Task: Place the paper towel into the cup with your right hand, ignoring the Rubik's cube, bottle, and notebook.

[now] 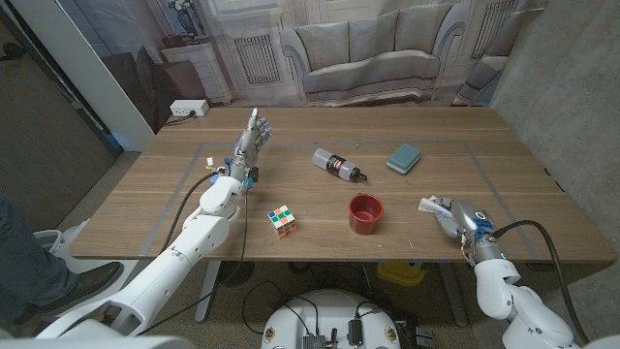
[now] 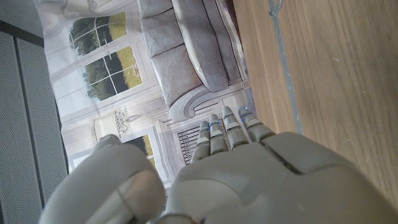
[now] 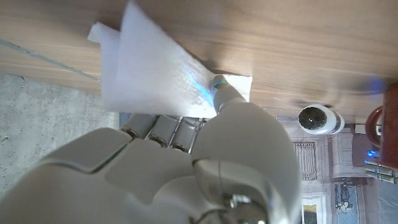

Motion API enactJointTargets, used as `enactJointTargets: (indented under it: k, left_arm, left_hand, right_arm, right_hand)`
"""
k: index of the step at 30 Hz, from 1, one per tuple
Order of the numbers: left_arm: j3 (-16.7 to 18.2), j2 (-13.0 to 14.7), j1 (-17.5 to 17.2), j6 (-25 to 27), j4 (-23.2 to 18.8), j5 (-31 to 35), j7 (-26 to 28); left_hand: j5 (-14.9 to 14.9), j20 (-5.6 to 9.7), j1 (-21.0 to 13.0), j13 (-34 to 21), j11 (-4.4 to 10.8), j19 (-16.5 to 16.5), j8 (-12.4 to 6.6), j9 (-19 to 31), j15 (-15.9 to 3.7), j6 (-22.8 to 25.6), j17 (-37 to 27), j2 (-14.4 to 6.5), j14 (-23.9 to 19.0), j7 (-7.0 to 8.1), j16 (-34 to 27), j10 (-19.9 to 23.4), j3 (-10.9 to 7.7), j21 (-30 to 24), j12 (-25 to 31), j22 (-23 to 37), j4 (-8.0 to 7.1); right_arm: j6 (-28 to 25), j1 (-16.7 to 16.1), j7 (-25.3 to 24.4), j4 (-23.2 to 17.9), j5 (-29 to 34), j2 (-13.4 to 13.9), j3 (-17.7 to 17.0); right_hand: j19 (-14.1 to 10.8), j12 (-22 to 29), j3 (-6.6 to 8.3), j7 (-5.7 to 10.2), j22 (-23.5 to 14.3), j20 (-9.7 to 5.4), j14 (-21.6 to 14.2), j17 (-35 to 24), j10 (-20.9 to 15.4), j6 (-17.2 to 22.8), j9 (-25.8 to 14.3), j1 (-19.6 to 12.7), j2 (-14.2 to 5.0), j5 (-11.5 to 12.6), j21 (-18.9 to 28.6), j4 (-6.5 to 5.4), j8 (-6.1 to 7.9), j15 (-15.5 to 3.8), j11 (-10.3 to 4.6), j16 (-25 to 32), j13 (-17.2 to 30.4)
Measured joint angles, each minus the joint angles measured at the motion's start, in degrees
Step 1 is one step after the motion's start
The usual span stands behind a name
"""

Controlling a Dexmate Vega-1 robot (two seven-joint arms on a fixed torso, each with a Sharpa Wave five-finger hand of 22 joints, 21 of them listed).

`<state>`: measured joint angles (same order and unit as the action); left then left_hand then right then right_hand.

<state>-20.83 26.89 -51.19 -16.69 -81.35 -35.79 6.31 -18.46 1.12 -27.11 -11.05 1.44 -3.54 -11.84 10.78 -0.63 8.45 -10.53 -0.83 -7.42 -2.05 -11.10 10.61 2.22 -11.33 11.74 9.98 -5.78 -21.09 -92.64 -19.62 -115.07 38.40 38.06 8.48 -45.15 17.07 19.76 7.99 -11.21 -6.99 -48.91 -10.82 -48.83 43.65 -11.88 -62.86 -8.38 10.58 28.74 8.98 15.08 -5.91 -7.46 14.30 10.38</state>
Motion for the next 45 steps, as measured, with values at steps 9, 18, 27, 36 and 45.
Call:
enactJointTargets:
  k: [9,18,27,36,45]
  left_arm:
    - [0.0,-0.5,0.3,-0.6,1.0,-0.2,-0.7]
    - [-0.1,-0.9,0.4,-1.0,1.7,-0.5,-1.0]
    - [-0.1,-1.0,0.3,-1.2,2.0,-0.6,-1.2]
    - [-0.1,-1.2,0.9,-1.7,3.0,-0.9,-2.0]
    - [-0.1,-1.9,2.3,-2.3,5.1,-1.2,-3.3]
  left_hand:
    - [0.0,0.00,0.0,0.0,0.00,0.0,0.00,0.0,-0.22,0.2,0.0,0.0,-0.2,0.21,0.0,0.0,0.40,0.0,0.0,0.0,0.07]
    - [0.0,0.00,0.0,0.0,-0.01,0.0,0.00,0.0,-0.22,0.4,0.0,0.0,-0.2,0.00,0.0,0.0,0.40,0.0,0.0,0.0,0.07]
    - [0.0,0.00,0.0,0.0,-0.01,0.0,0.00,0.0,-0.21,0.4,0.0,0.0,-0.2,0.01,0.0,0.0,0.56,0.0,0.0,0.0,-0.09]
    - [0.0,0.00,-0.2,0.0,0.13,0.0,0.00,0.0,-0.21,0.4,0.0,-0.2,-0.2,0.01,0.0,0.1,0.55,0.0,0.0,0.0,-0.09]
    - [0.0,0.00,-0.2,0.0,0.30,0.0,0.00,0.0,-0.21,0.4,0.0,-0.2,-0.2,0.00,0.0,0.3,0.72,0.0,0.0,0.0,0.08]
  right_arm:
    - [-1.2,0.8,-0.7,0.1,0.5,-0.2,0.6]
    - [-2.3,1.1,-1.7,0.0,1.2,-0.4,1.0]
    - [-2.7,1.1,-2.9,-0.6,1.8,-0.5,1.1]
    - [-2.9,0.4,-4.4,-1.9,2.7,-1.0,0.8]
    - [-3.1,0.0,-5.6,-3.5,4.0,-1.4,0.0]
  right_hand:
    - [-1.4,0.0,1.29,0.25,-0.5,-0.77,-4.3,-0.2,-2.6,1.9,-0.3,-4.1,-0.26,0.3,2.2,0.75,0.00,-1.46,-0.73,0.0,0.0]
    - [-4.2,-0.7,1.29,0.39,-2.4,-0.86,-8.4,-1.1,-5.3,4.6,-0.8,-8.5,-0.01,0.3,5.9,0.75,0.00,-2.90,-0.86,1.2,0.2]
    - [-5.6,-1.1,0.79,0.74,-3.5,-0.43,-9.9,-1.1,-6.2,7.0,-1.1,-10.9,0.06,0.3,7.8,0.75,0.00,-3.60,-0.94,1.7,0.5]
    - [-7.1,-1.1,0.08,0.51,-3.8,0.21,-11.3,-1.3,-6.8,8.4,-1.1,-12.2,0.07,0.0,9.4,0.51,0.00,-4.11,-0.33,1.8,0.5]
    - [-7.1,-1.6,-0.32,0.48,-3.8,0.22,-12.1,-1.3,-7.2,8.9,-1.1,-12.6,0.21,0.0,10.4,0.12,-0.01,-4.53,-0.64,2.1,0.7]
